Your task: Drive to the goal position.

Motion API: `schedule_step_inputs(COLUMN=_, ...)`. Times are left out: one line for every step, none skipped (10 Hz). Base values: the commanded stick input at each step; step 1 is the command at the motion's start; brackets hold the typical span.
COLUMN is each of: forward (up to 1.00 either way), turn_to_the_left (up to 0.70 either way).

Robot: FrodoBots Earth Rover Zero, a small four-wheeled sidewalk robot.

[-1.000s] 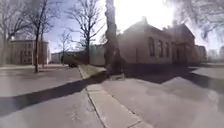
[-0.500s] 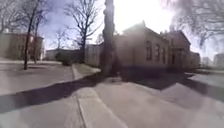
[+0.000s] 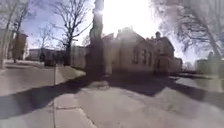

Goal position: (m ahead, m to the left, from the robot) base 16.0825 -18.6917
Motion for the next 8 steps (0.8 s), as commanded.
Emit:
schedule_step_inputs(forward=0.85, turn_to_the_left=-0.34)
schedule_step_inputs(forward=0.85, turn_to_the_left=-0.34)
schedule_step_inputs(forward=0.85, turn_to_the_left=-0.34)
schedule_step_inputs(forward=0.85, turn_to_the_left=-0.34)
schedule_step_inputs(forward=0.85, turn_to_the_left=-0.34)
schedule_step_inputs(forward=0.85, turn_to_the_left=-0.34)
schedule_step_inputs(forward=0.85, turn_to_the_left=-0.34)
schedule_step_inputs(forward=0.85, turn_to_the_left=-0.34)
